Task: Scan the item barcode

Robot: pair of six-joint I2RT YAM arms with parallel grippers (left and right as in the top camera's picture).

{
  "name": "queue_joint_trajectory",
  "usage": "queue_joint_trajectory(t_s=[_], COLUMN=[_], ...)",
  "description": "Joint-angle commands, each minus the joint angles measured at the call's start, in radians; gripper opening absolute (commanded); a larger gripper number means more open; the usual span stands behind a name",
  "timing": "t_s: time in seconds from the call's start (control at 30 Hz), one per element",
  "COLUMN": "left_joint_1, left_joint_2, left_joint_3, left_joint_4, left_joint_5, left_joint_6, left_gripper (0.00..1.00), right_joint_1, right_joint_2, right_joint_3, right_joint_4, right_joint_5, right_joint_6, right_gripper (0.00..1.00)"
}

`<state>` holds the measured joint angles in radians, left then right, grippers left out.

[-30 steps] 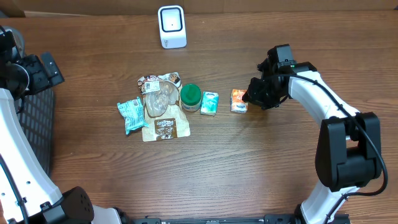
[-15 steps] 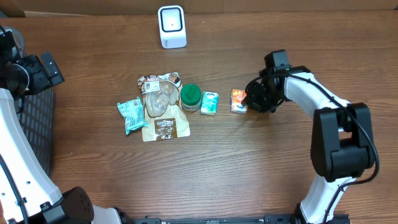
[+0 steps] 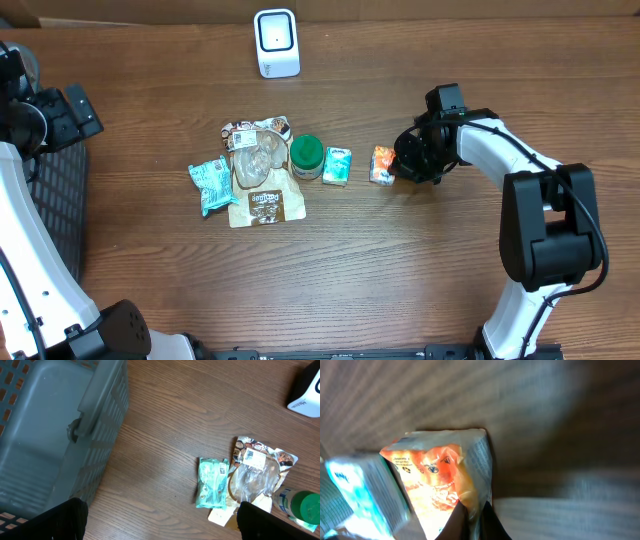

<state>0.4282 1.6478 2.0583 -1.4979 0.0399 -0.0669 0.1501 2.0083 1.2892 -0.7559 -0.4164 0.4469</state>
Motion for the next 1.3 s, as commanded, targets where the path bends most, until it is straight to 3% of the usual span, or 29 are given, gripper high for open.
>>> queue_joint_trajectory(t_s=[0.0, 0.23, 0.43, 0.6, 0.97, 1.27], left_joint_1=[0.003, 0.003, 0.003, 0.003, 0.003, 0.003], left_joint_2=[0.002, 0.002, 0.002, 0.002, 0.002, 0.002], left_joint_3=[0.018, 0.018, 0.018, 0.018, 0.018, 0.018], left_joint_4=[-0.002, -0.002, -0.002, -0.002, -0.002, -0.002], left_joint_5=[-0.006, -0.006, -0.006, -0.006, -0.006, -0.006], left_joint_6=[0.023, 0.023, 0.023, 0.023, 0.023, 0.023], left_gripper=[1.0, 0.99, 0.99, 0.99, 1.0, 0.99], right_joint_1=[-0.015, -0.069, -0.127, -0.139, -0.138, -0.138], right_joint_2=[-0.09, -0.249, -0.267, -0.267, -0.267, -0.267], right_joint_3=[0.02, 0.021, 0.021, 0.021, 0.021, 0.021], right_joint_4=[-0.035, -0.043, -0.034, -0.031, 0.065, 0.084], right_joint_5=[-0.085, -0.308, -0.745, -0.936, -1.141, -1.153], right_joint_6=[-0.084, -0.116, -0.251, -0.325, -0.324, -0.286], right_gripper=[0.04, 0.04, 0.04, 0.04, 0.04, 0.04])
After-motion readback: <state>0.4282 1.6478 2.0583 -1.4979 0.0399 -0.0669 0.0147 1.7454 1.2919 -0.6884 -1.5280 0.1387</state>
